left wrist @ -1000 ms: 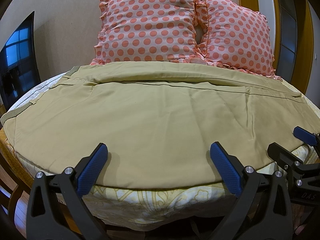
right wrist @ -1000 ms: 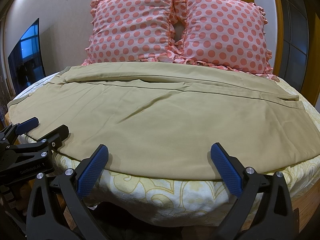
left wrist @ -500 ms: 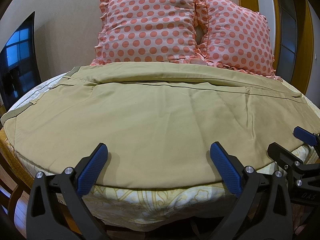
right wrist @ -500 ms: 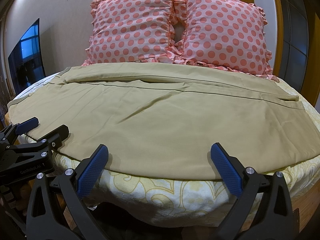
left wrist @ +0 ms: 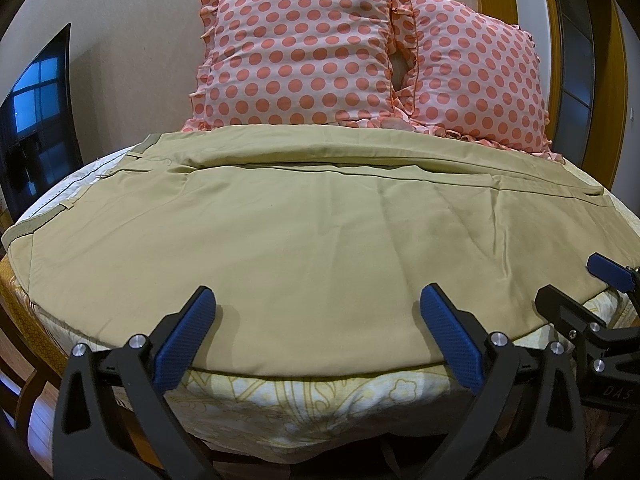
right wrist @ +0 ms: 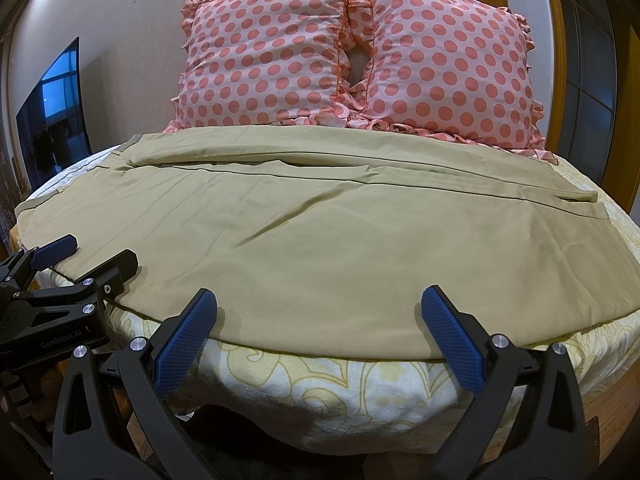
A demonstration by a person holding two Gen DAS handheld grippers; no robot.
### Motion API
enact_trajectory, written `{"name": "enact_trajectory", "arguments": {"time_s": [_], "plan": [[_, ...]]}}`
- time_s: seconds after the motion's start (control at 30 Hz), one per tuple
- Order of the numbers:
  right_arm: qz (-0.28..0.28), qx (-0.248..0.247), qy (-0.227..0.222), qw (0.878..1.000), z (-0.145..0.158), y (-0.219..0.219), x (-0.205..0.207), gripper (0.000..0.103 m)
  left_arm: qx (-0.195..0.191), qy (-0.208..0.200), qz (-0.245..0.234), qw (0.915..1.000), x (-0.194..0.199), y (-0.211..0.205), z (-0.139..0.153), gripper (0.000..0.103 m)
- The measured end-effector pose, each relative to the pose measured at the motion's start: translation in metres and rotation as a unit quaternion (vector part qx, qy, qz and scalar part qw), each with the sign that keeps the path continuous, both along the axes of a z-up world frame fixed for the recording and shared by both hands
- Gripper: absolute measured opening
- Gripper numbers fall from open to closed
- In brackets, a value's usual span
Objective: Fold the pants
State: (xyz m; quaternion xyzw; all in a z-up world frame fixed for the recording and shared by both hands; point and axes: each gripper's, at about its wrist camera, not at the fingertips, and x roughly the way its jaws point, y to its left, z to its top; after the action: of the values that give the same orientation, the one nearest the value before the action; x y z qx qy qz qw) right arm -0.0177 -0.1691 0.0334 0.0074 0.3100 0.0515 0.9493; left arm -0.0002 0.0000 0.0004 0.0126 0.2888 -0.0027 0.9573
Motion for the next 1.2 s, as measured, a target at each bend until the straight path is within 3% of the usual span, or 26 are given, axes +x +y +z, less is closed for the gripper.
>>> {"name": "enact_trajectory", "arguments": {"time_s": [0.73,0.83,0.93,1.03,1.2], "plan": [[0.002,0.001,-0.019,1.000,-0.006,0.004,-0.007,0.102,0.000,0.005,0.000,1.0000,0.003,0.001,0.007,0.101],[0.024,0.004,-0.007,1.000,-0.003,0.000,0.000,0.102,0.000,0.010,-0.003,0.9999,0.005,0.002,0.005,0.101],[0.021,0.043,-0.014,0.999,0.023,-0.029,0.020,0.102,-0.009,0.022,-0.008,0.9997,0.010,0.005,0.012,0.101],[-0.028,0.051,-0.033,0.998,0.056,-0.073,0.055,0.102,-0.008,-0.009,0.005,0.9999,0.022,0.013,0.038,0.101],[-0.175,0.038,0.011,0.984,0.079,-0.177,0.176,0.102,-0.007,-0.036,0.028,0.9989,0.064,0.021,0.067,0.101]]}}
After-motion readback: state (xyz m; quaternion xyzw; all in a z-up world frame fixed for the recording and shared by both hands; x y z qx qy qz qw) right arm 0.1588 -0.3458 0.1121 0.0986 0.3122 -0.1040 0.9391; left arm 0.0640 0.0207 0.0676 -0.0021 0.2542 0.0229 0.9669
